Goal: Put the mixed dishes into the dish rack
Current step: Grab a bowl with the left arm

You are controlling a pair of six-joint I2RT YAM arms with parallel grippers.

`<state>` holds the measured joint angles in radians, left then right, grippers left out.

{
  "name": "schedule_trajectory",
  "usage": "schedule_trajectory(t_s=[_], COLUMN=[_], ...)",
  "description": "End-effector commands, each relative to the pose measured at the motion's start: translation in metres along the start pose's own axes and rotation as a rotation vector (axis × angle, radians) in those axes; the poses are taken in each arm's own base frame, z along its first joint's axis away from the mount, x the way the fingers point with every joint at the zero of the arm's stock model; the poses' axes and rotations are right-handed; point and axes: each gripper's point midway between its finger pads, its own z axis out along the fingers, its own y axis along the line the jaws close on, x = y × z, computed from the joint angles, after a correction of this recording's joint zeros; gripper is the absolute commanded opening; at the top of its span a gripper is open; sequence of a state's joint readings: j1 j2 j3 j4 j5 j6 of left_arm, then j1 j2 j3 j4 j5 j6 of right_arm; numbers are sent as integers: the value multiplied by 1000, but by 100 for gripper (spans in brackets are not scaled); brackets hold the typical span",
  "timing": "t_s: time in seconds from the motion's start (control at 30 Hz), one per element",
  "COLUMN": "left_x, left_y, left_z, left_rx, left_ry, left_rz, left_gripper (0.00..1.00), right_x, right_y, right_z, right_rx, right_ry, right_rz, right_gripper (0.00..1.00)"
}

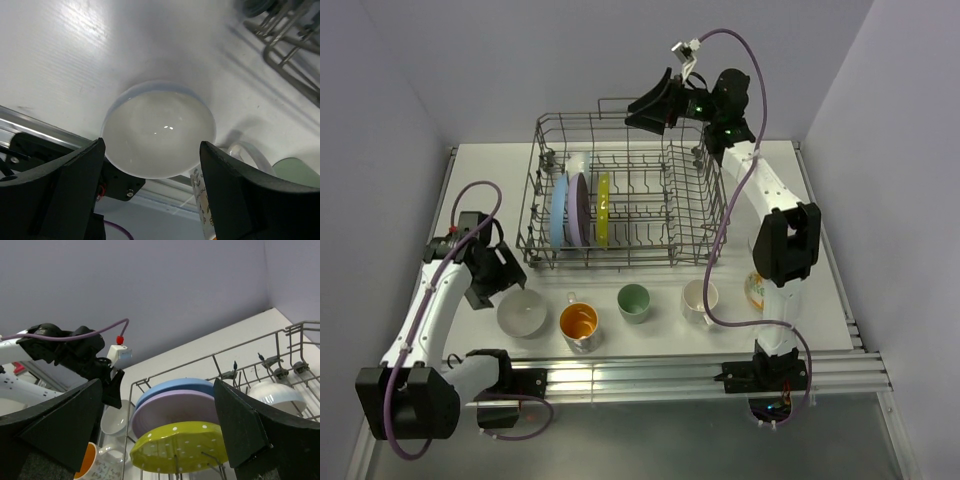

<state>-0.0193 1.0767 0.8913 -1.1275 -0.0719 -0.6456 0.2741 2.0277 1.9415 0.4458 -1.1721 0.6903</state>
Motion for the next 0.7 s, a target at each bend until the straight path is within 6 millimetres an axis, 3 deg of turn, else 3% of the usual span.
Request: schedule_trajectory(t_s=[0.0, 0.1, 0.3, 0.53, 0.67], left_x=[-31, -36, -6, 7, 15], left_y=[-7, -1, 24, 26, 34], left_z=[-19, -27, -14, -11, -4], left_rx=[30, -14, -65, -19, -100], left_ry=[-116, -121, -61, -74, 16], left_rz=[73, 43, -113, -216, -254], left_gripper=[83, 83, 83, 80, 79], right_x=[-15, -18, -19, -16, -18], right_y=[9, 6, -1, -1, 2], right_z=[-10, -17, -30, -33, -35], right_rx=[-38, -35, -33, -46, -61], right_ry=[-34, -43, -66, -68, -80], right_rz=[-29, -24, 3, 20, 18], right_gripper=[100, 100, 100, 100, 100])
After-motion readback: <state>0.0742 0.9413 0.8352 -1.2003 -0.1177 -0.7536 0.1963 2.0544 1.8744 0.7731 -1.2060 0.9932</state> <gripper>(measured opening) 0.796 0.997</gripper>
